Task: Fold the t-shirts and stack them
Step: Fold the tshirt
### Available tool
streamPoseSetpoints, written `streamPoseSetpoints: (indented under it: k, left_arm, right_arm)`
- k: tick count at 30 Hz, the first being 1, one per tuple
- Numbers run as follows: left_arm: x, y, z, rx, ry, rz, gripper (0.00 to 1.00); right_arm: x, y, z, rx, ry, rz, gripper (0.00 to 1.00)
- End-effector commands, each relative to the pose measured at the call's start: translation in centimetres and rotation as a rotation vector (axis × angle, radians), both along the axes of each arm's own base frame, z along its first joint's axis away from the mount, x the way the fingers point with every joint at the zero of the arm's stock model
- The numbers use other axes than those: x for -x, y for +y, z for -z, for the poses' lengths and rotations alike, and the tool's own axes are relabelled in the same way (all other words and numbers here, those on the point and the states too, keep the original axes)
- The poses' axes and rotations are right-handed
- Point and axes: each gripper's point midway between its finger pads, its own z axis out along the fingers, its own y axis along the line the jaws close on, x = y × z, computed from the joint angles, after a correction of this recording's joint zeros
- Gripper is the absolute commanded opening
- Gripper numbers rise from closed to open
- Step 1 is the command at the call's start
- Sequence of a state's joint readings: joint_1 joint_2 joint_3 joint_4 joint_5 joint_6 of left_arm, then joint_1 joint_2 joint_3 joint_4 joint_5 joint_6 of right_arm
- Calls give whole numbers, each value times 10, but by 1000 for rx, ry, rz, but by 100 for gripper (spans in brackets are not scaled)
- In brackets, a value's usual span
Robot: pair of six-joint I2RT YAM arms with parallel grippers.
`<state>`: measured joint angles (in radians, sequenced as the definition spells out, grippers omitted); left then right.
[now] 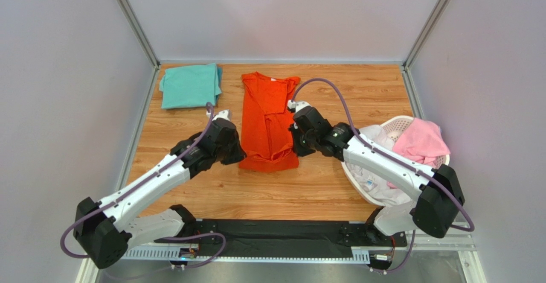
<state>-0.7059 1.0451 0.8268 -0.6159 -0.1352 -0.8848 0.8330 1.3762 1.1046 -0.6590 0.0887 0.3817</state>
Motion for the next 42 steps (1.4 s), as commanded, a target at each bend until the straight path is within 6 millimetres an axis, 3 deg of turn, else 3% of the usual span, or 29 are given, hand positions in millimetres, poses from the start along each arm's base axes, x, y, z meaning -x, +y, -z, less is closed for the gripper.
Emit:
streamPoseSetpoints:
  k: [1,6,7,9,10,14,16,17,29,35,42]
  left_arm:
    - [-36,-10,-22,7,-78,30,0]
    - [-81,-12,-38,1,-105,9,0]
    - [-88,-14,-34,-5,-96,10,0]
    - [-103,-11,-38,4,-99,-8,0]
    - [-109,-11,-32,2,-85,-8,0]
    - [-137,-13,-37,29,-108,4,0]
    - [-147,-13,-30,15,-93,4,0]
    - [-154,-11,-33,14,-97,-2,0]
    - [-188,0,17,-1,38,-34,0]
    - [-197,6,43,3,103,-46,0]
    - [-206,9,63,-19,152,-50,17]
  right_arm:
    - [-42,5,-25,-30,-93,15,2]
    - [-75,7,-30,-46,-109,37,1]
    - [-84,4,-23,-27,-98,46,1]
    - [-98,5,-29,-42,-113,53,1]
    - [-107,2,-19,-27,-95,70,1]
    - [-134,3,-16,-52,-71,84,1]
    - [-144,2,-14,-64,-61,86,1]
    - [-149,2,-5,-52,-44,90,1]
    - [-189,5,27,-65,21,87,2]
    - [-205,2,62,-42,78,127,3]
    - [-223,2,76,-63,92,156,11]
